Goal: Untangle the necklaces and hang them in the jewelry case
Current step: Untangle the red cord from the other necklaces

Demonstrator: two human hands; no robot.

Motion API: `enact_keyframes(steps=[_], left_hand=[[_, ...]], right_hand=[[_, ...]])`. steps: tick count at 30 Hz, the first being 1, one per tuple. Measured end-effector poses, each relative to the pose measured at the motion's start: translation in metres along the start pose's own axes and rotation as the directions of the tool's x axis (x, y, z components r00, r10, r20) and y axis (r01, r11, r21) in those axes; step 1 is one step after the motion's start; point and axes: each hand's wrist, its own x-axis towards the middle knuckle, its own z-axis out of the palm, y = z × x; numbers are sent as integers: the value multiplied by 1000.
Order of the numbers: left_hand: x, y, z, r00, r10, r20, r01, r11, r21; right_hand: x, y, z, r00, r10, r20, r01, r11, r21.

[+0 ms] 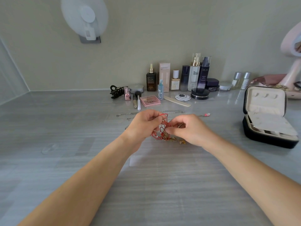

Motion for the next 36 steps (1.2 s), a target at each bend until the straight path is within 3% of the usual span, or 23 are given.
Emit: enact_keyframes(steps=[6,23,36], left_hand=[[3,-2,-2,997,0,-71,-1,1000,-19],[6,-2,-5,986,-75,-147,76,997,0],[10,-4,-11,974,-111,-195,63,969,-241]], right_hand=[[1,-3,-3,995,36,-90,-22,987,158],[-1,-5,-20,970,194,-145,-120,905,407],[2,-1,-20,971,215,-105,-153,895,418]])
